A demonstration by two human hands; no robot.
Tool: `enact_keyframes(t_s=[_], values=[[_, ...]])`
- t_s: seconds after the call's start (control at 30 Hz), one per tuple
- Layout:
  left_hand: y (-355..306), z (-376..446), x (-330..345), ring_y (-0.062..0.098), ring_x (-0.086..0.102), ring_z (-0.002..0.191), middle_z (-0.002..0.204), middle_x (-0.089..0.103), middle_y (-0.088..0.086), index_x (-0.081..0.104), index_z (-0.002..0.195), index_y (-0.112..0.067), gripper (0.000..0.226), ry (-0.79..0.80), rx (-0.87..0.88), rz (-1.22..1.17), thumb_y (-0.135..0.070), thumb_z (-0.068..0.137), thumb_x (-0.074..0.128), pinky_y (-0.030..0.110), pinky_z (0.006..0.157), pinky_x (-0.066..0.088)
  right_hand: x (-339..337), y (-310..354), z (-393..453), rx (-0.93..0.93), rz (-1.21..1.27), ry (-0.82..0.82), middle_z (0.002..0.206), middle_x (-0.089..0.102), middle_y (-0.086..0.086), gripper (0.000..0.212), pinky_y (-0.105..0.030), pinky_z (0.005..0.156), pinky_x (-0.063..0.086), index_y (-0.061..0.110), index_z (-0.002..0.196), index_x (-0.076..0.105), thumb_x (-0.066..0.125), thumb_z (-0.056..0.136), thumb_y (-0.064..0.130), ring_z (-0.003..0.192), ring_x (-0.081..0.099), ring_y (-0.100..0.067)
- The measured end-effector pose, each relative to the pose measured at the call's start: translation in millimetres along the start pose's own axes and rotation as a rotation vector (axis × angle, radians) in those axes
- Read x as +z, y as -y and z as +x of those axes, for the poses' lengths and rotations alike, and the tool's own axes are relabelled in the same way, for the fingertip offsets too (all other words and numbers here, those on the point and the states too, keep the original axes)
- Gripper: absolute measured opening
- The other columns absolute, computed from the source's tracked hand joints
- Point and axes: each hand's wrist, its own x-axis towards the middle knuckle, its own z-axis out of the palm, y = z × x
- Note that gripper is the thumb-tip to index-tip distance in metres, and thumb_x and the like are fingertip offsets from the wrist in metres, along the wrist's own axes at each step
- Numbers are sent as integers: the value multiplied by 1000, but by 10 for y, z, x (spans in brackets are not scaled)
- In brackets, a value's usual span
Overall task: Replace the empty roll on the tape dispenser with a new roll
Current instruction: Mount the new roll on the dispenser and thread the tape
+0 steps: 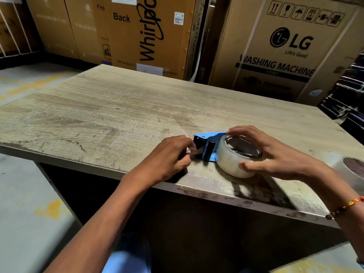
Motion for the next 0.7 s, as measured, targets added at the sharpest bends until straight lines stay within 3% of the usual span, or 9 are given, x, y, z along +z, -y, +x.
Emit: enact_keyframes(t_s=[0.2,0.5,0.57,0.7], values=[[3,-30,-82,-4,42,65,77,45,-18,66,121,-11,28,33,-22,-13,-12,94,59,9,64,34,14,-22,-28,12,30,38,152,20,37,70,-28,113,33,57,138,34,58,73,67,142,29,4],[20,-83,-103,0,57,72,82,63,-15,71,105,-18,14,-38,-117,-117,-20,94,64,12,64,39,31,71,-57,39,-4,58,152,19,30,75,-40,122,25,64,138,20,57,74,66,145,21,-2],[47,-85,-126,2,62,80,88,68,-13,72,101,-19,11,-38,-143,-159,-23,93,66,19,71,46,51,100,-47,81,-4,33,148,22,29,83,-42,122,26,61,142,20,60,71,73,141,24,0],[63,-96,-169,12,67,91,94,72,-7,74,97,-20,9,-30,-189,-258,-24,91,68,34,83,53,183,130,30,105,-35,-143,152,33,18,90,-46,115,38,48,147,27,57,70,84,138,38,-13]])
